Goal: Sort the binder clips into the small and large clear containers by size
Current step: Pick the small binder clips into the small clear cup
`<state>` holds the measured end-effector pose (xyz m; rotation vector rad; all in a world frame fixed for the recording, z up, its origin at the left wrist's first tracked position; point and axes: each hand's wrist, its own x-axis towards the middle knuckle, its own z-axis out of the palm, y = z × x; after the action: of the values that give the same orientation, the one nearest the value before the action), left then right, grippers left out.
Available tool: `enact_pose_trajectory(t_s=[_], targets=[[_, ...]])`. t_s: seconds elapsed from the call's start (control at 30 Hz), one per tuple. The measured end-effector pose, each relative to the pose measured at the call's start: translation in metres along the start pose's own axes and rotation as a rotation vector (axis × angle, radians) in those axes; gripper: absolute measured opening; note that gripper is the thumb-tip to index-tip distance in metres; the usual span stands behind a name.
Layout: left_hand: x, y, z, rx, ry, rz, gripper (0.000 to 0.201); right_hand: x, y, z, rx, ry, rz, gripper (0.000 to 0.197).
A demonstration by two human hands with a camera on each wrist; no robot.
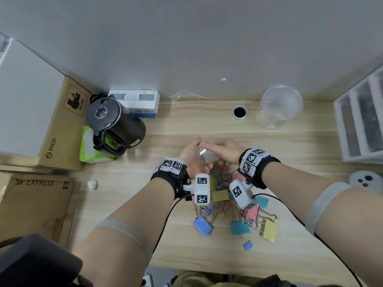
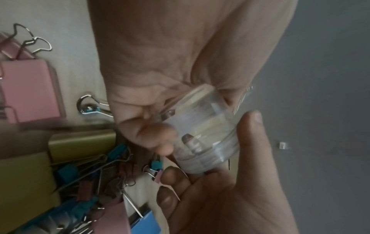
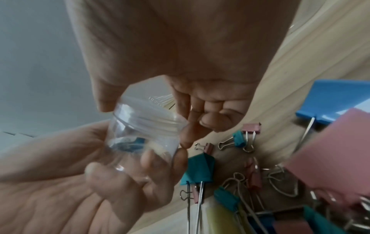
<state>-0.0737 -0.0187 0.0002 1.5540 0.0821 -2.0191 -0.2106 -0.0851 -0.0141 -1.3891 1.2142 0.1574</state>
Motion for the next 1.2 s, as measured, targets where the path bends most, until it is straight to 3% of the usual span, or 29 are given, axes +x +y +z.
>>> enact_pose_trajectory(t_s=[0.2, 0.37, 0.47, 0.7, 0.9, 1.2], targets=[[0.003, -0.008, 0.009, 0.032, 0.016, -0.04, 0.068, -0.007, 0.013, -0.007, -0.025, -0.001, 0.01, 0.075], [0.003, -0.013, 0.014, 0.037, 0.094, -0.027, 0.072, -0.008, 0.02, -0.008, -0.035, -0.008, -0.002, 0.091], [-0.001, -0.017, 0.015, 0.028, 0.144, -0.033, 0.063, -0.01, 0.024, -0.006, -0.022, -0.024, -0.041, 0.098], [0.002, -0.024, 0.005, -0.032, 0.098, 0.001, 0.049, -0.015, 0.03, -0.012, -0.009, -0.07, -0.185, 0.065], [-0.002, -0.028, -0.005, -0.06, 0.062, 0.119, 0.047, -0.019, 0.034, -0.014, -0.016, -0.067, -0.191, 0.079], [-0.009, -0.033, -0.005, -0.068, -0.035, 0.093, 0.043, -0.024, 0.025, -0.005, -0.103, -0.127, -0.212, 0.092]])
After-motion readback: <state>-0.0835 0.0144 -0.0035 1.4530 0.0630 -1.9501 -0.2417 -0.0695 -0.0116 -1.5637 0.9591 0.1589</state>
